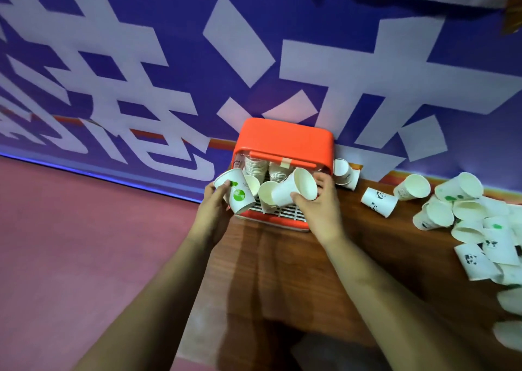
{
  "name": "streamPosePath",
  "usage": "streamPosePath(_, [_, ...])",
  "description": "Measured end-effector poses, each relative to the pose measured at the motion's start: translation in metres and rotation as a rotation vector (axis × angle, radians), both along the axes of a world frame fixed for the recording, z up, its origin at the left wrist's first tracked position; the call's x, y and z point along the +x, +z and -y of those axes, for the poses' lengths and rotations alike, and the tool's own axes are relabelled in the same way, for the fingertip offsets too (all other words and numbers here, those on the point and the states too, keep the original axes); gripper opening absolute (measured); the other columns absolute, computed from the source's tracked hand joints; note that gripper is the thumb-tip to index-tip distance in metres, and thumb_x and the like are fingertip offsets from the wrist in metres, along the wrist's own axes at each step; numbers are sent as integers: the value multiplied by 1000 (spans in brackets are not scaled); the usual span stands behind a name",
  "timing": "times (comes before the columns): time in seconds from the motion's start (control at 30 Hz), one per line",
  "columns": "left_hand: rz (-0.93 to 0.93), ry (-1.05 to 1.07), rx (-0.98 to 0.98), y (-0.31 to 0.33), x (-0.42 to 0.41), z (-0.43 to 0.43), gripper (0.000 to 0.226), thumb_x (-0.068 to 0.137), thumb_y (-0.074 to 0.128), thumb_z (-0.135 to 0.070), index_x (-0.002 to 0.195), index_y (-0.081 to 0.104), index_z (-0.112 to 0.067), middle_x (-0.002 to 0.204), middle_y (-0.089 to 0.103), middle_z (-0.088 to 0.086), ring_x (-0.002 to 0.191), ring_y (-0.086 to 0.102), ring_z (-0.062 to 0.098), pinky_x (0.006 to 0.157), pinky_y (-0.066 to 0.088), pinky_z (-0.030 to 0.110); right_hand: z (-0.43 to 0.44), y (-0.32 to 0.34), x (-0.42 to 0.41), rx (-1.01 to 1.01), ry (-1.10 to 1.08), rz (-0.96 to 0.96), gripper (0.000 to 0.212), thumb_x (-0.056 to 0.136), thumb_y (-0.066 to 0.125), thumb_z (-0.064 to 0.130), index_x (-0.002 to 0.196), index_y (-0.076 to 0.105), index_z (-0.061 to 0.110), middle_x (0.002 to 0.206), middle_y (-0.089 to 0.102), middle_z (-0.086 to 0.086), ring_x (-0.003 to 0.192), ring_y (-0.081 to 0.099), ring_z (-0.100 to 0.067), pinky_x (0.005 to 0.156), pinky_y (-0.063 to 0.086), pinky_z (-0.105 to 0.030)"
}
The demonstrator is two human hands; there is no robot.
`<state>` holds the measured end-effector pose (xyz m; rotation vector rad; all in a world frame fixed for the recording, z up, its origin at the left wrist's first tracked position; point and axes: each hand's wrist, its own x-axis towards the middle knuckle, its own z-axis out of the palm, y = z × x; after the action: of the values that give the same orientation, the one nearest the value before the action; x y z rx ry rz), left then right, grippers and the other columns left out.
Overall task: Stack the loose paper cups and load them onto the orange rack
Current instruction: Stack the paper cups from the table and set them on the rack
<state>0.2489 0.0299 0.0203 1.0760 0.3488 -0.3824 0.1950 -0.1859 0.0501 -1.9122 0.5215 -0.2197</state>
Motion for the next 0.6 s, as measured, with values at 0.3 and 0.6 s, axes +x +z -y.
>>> streamPosePath(0.3, [218,-6,302,-30,27,-1,63,85,75,-10,138,40,-17,130,59,1,115,62,7,97,50,26,-32,-27,36,-307,3,-35,81,65,86,18,135,48,10,135,46,-7,125,44,-21,96,28,-14])
streamPosePath(0.6, [419,-197,650,-56,38,2,73,75,83,-27,133,39,-28,132,51,-9,123,52,7,102,46,28,-50,-49,39,-486,64,-34,79,64,87,20,131,47,6,131,49,-9,121,51,-29,97,43,-35])
